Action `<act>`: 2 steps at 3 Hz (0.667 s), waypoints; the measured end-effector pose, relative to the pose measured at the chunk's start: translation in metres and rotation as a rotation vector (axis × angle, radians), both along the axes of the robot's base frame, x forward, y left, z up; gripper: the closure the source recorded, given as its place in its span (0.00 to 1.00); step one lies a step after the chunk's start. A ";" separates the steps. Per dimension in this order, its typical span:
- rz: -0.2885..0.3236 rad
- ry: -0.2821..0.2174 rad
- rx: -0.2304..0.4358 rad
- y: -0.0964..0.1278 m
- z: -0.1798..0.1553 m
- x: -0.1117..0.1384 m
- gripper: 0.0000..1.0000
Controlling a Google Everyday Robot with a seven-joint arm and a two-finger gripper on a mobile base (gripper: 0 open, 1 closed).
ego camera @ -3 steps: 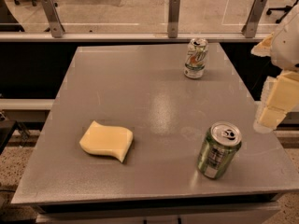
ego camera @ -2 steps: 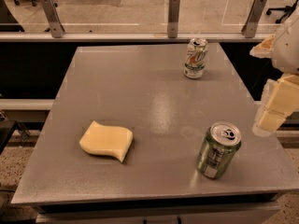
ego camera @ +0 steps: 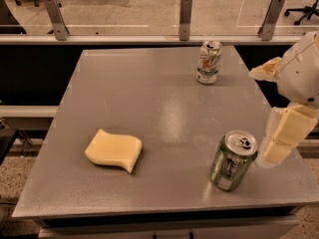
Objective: Move green can near sponge
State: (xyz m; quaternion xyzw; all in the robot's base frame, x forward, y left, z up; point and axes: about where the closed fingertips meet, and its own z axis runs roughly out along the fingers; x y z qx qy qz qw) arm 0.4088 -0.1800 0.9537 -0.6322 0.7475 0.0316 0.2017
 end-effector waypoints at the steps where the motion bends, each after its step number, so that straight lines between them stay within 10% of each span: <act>1: 0.048 0.018 0.041 0.014 -0.014 -0.011 0.00; 2: 0.087 0.034 0.054 0.024 -0.029 -0.020 0.00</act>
Offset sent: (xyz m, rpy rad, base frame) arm -0.0313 0.0334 -0.0514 0.0703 0.0657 0.1368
